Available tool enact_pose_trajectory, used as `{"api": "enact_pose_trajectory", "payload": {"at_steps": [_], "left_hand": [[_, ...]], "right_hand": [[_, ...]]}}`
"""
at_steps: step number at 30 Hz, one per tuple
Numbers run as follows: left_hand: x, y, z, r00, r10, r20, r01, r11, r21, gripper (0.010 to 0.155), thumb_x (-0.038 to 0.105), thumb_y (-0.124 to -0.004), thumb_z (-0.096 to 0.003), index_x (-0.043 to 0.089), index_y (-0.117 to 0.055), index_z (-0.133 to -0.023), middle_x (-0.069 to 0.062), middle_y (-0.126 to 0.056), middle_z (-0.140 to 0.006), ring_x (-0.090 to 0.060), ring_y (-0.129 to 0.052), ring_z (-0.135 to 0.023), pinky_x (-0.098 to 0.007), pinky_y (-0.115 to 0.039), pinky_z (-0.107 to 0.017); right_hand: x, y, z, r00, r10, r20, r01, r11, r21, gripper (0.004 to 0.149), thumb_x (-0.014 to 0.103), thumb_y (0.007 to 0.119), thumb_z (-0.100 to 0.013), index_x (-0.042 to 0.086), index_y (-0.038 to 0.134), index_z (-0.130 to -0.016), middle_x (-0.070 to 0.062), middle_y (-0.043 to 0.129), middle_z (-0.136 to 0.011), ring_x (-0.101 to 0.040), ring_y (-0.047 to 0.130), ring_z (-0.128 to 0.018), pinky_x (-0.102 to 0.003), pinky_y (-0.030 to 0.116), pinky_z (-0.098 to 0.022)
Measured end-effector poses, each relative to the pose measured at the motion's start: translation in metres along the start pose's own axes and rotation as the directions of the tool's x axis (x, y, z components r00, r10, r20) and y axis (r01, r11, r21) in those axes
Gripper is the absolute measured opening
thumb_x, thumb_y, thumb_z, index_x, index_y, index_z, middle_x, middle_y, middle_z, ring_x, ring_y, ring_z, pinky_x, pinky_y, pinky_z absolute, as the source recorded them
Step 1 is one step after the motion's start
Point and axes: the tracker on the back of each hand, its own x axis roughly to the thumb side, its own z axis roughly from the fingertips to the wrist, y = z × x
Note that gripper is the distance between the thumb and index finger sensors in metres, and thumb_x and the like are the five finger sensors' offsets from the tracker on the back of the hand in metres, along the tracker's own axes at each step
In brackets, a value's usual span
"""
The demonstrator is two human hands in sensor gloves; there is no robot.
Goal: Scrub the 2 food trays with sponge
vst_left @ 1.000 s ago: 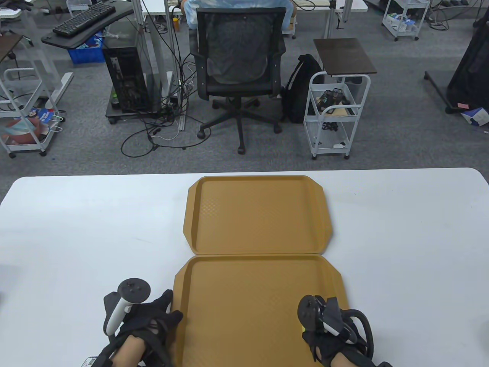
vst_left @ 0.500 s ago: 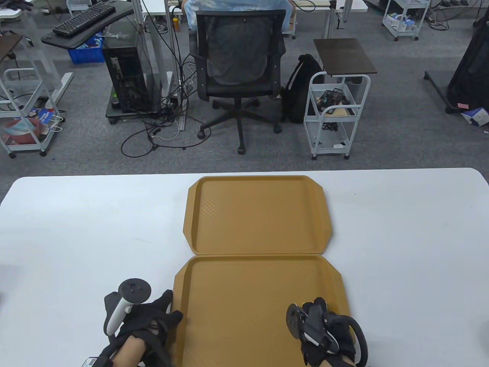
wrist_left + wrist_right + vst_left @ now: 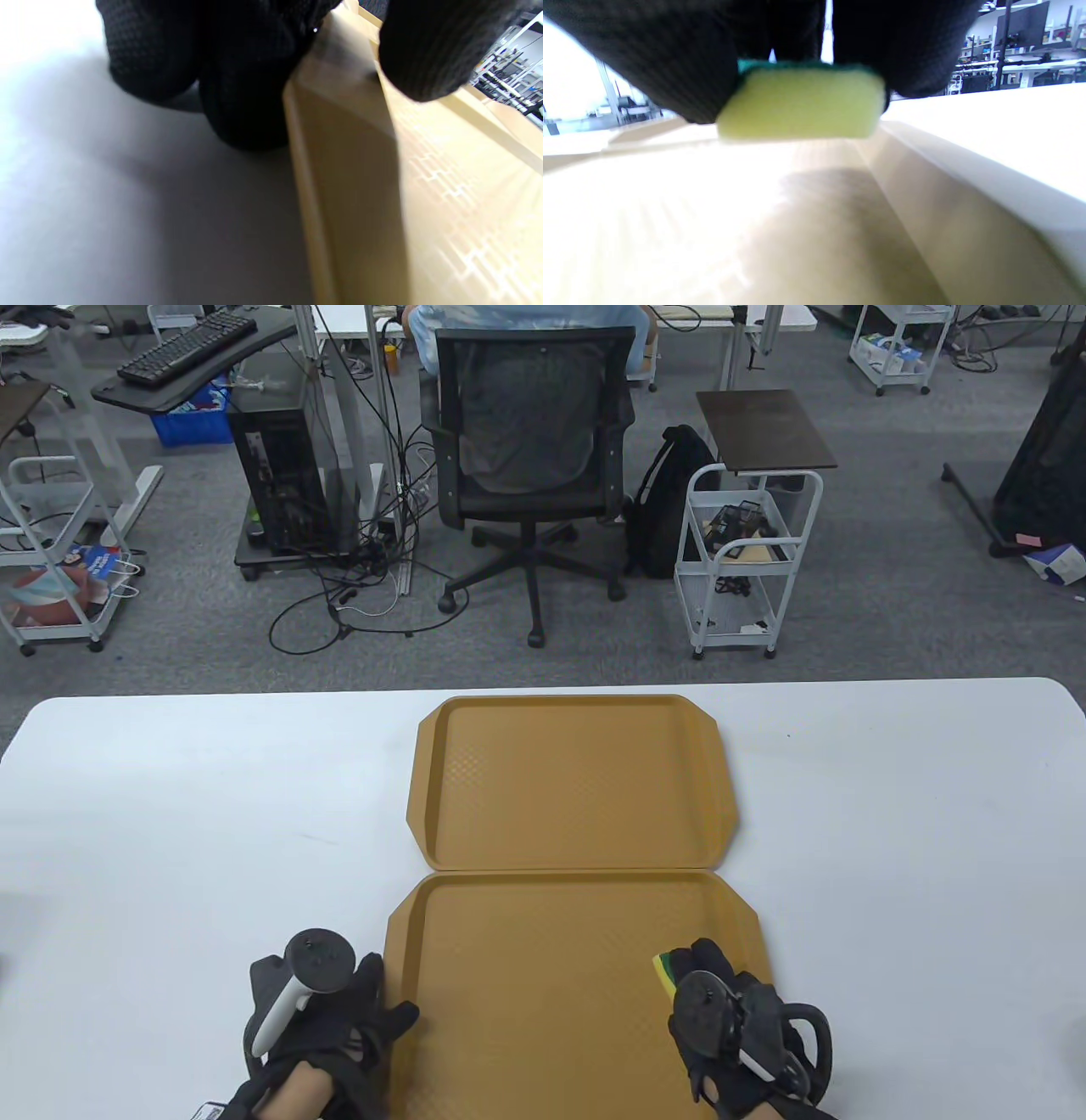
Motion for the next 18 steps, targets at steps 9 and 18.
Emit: {"api": "enact_pose_trajectory", "payload": {"at_steps": [9,18], "left_hand": [[-0.007,0.008,0.002,0.977,0.208,-0.053,-0.209,0.978,-0.018,0.090,0.055,-0.096,-0.0370,0.019,-0.055,-0.109,0.003,-0.100,-0.066,-0.017,-0.109,-0.036,-0.041,-0.092,-0.039],[-0.006,0.014,0.004,0.910,0.413,0.038,-0.406,0.905,-0.129,0.064,0.050,-0.080,-0.0459,0.020,-0.059,-0.099,-0.007,-0.081,-0.096,-0.025,-0.107,-0.064,-0.046,-0.088,-0.050]], "right_hand": [[-0.039,-0.022,0.002,0.990,-0.135,-0.047,0.134,0.991,-0.025,0.067,0.038,0.093,-0.043,0.025,0.065,-0.103,-0.010,0.058,-0.112,-0.043,0.084,-0.084,-0.055,0.077,-0.062],[-0.055,-0.033,0.003,0.963,-0.261,-0.074,0.257,0.965,-0.056,0.066,0.038,0.092,-0.043,0.025,0.066,-0.103,-0.010,0.059,-0.112,-0.043,0.083,-0.084,-0.056,0.076,-0.062]]}}
